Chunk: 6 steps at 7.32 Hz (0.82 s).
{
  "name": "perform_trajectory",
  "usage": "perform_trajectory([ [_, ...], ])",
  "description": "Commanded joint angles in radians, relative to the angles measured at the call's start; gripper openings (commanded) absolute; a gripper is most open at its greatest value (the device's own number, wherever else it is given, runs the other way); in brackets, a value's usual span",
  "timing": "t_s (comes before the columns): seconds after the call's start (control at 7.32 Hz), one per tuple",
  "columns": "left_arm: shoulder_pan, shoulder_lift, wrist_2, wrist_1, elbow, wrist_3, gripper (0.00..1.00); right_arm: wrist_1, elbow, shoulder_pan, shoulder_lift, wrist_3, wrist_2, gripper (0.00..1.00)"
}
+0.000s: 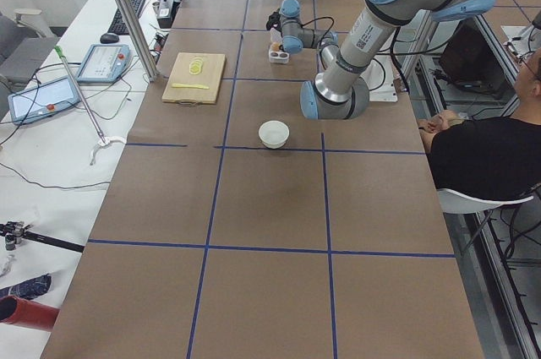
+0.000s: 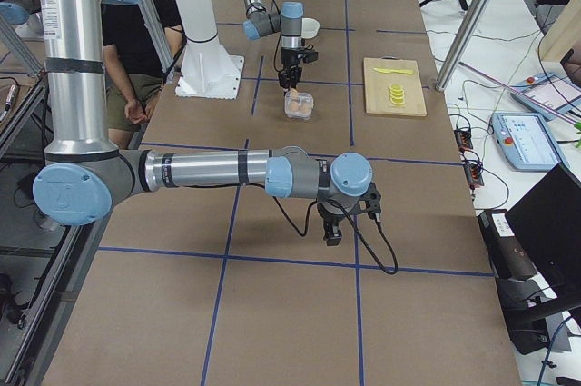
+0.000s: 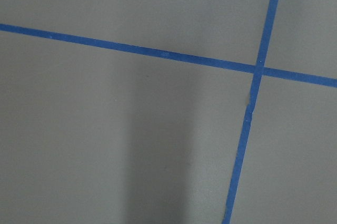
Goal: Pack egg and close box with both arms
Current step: 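Lower the egg into the empty carton slot and open the left gripper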
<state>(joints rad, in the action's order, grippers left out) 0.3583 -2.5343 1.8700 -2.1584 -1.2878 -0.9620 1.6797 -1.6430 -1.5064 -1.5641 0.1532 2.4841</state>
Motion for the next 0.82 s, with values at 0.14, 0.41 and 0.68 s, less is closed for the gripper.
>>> perform_trajectory([
  [0.14, 0.002, -0.004, -0.018, -0.037, 0.025, -0.004, 0.25, 0.000, 0.002, 0.000, -0.001, 0.000, 0.001, 1.00],
  [0.41, 0.004, -0.006, -0.031, -0.035, 0.025, -0.004, 0.29, 0.000, 0.000, 0.000, -0.002, 0.000, 0.001, 1.00],
  [0.68, 0.004, -0.004, -0.032, -0.037, 0.024, -0.001, 0.73, 0.000, -0.001, 0.000, -0.002, -0.001, 0.001, 1.00],
])
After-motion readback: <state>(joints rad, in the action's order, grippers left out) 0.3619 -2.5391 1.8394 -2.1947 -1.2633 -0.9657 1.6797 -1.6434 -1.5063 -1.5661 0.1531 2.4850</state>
